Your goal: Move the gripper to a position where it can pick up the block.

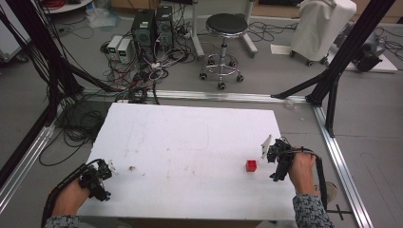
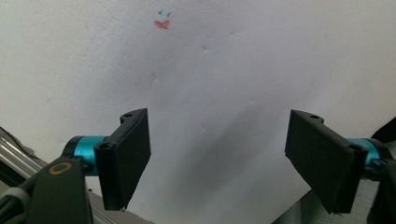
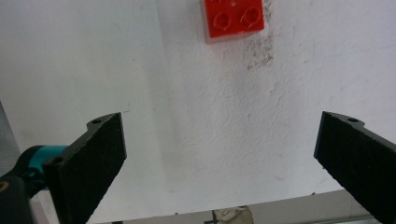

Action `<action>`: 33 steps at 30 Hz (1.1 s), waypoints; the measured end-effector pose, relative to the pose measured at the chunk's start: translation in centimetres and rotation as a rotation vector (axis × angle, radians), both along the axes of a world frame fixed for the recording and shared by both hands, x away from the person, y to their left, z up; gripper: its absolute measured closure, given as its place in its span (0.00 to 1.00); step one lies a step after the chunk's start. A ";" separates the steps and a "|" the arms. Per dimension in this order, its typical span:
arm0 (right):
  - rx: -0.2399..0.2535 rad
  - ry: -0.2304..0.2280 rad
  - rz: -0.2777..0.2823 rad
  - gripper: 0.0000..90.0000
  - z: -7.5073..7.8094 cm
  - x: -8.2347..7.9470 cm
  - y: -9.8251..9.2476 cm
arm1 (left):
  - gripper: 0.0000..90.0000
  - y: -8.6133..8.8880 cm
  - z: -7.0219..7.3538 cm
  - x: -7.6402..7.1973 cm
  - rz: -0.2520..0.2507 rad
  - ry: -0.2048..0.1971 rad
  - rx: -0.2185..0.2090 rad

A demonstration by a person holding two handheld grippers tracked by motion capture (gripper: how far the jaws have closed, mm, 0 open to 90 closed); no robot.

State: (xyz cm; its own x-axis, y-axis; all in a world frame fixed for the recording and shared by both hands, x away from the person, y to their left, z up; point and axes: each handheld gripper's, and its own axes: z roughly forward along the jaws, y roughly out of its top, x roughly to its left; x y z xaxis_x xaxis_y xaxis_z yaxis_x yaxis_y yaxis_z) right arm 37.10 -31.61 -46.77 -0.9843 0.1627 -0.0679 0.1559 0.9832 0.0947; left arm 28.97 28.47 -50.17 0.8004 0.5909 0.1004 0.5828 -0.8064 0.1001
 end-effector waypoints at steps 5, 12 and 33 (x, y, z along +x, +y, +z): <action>-0.011 -0.007 0.047 0.02 0.8 0.6 0.6 | 0.25 0.0 -0.1 0.0 0.000 -0.001 -0.002; -0.007 -0.012 0.100 0.02 1.2 1.6 1.6 | 0.25 0.1 -0.1 0.0 0.007 0.001 -0.009; -0.051 0.026 0.193 0.02 -1.0 3.4 6.0 | 0.25 0.5 -0.2 -0.1 0.020 -0.004 -0.018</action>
